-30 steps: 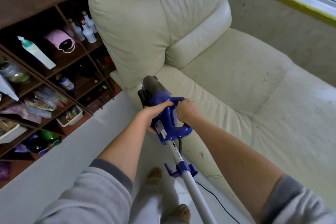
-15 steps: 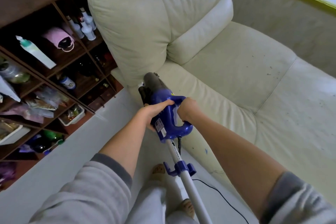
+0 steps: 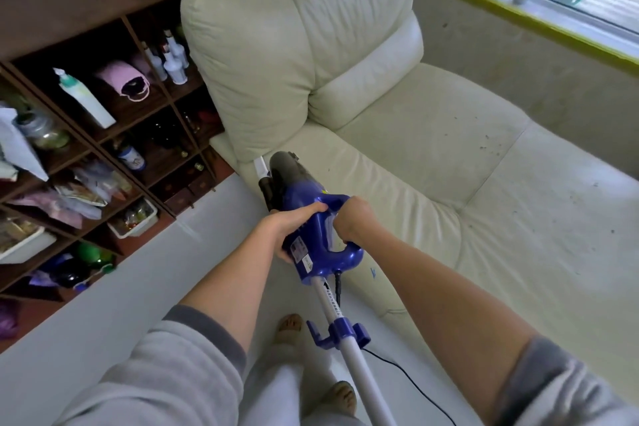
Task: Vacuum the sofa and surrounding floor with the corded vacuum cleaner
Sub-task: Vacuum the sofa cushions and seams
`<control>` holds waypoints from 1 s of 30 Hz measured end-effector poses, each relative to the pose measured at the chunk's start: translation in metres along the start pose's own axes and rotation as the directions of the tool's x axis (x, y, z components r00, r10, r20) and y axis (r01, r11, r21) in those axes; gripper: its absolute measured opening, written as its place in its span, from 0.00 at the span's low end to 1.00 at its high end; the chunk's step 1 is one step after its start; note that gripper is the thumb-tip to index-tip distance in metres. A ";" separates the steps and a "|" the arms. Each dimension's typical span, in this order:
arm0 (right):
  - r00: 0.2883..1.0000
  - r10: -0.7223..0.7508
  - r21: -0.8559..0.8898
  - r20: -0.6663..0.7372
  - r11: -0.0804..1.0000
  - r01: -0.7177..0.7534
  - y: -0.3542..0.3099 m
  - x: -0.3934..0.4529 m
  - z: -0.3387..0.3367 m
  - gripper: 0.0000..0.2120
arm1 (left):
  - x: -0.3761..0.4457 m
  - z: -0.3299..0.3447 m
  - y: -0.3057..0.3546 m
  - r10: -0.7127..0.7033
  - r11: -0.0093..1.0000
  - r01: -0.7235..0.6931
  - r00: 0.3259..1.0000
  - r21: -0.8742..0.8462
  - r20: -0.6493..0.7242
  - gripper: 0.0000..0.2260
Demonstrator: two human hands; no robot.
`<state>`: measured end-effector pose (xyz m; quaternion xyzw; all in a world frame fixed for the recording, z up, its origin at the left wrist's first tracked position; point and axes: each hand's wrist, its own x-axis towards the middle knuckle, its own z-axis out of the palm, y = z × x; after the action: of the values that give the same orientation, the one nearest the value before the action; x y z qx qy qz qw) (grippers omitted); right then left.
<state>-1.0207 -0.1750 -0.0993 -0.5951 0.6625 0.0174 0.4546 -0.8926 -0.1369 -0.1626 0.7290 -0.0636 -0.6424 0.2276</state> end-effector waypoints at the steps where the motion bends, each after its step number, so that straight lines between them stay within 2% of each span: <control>1: 1.000 -0.006 -0.089 -0.002 0.996 0.006 0.002 -0.006 -0.001 0.09 | -0.003 0.003 -0.004 -0.005 1.000 0.005 1.000 0.002 0.004 0.58; 2: 0.999 -0.046 -0.138 -0.027 0.990 0.041 0.009 -0.006 -0.001 0.11 | -0.006 0.006 -0.008 -0.008 1.000 0.008 1.000 0.003 0.011 0.57; 4: 0.996 -0.081 -0.194 0.047 0.977 0.089 0.019 -0.010 -0.002 0.06 | -0.015 0.011 -0.016 -0.013 1.000 0.013 1.000 0.012 0.026 0.52; 6: 0.993 -0.116 -0.196 0.039 0.973 0.121 0.028 -0.012 -0.001 0.13 | -0.022 0.015 -0.022 -0.017 1.000 0.016 0.998 0.016 0.054 0.45; 8: 0.988 -0.148 -0.199 0.036 0.968 0.152 0.031 -0.018 -0.002 0.15 | -0.026 0.017 -0.026 -0.014 1.000 0.014 0.998 -0.001 0.064 0.42; 11: 0.987 -0.150 -0.144 0.052 0.977 0.156 0.033 -0.020 -0.005 0.12 | -0.027 0.023 -0.029 -0.013 1.000 0.014 0.998 -0.017 0.058 0.45; 13: 0.990 -0.124 -0.177 0.063 0.975 0.133 0.036 -0.016 -0.008 0.05 | -0.022 0.028 -0.029 -0.014 0.999 0.015 1.000 -0.034 0.027 0.50; 15: 0.992 -0.110 -0.194 0.057 0.974 0.119 0.038 -0.008 -0.010 0.15 | -0.010 0.030 -0.026 -0.019 0.999 0.018 1.000 -0.044 -0.022 0.55; 17: 0.994 -0.068 -0.232 0.088 0.969 0.087 0.035 -0.001 -0.013 0.16 | 0.001 0.031 -0.020 -0.010 0.999 0.007 0.998 -0.046 -0.068 0.58; 20: 0.993 0.009 -0.363 0.117 0.931 0.035 0.024 0.010 -0.019 0.15 | -0.001 0.032 -0.006 -0.005 1.000 0.002 0.996 -0.022 -0.093 0.56; 25: 0.991 -0.004 -0.455 0.131 0.888 0.064 -0.005 0.031 -0.027 0.16 | 0.002 0.025 0.024 -0.021 1.000 0.022 0.999 0.014 -0.034 0.47; 30: 0.996 0.058 -0.433 0.074 0.901 -0.021 -0.029 0.059 -0.025 0.14 | 0.021 0.011 0.048 -0.029 0.999 0.027 0.998 -0.029 -0.052 0.55</control>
<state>-1.0049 -0.2436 -0.1062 -0.6661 0.6342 0.1980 0.3389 -0.8904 -0.1902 -0.1628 0.7431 -0.0382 -0.6270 0.2305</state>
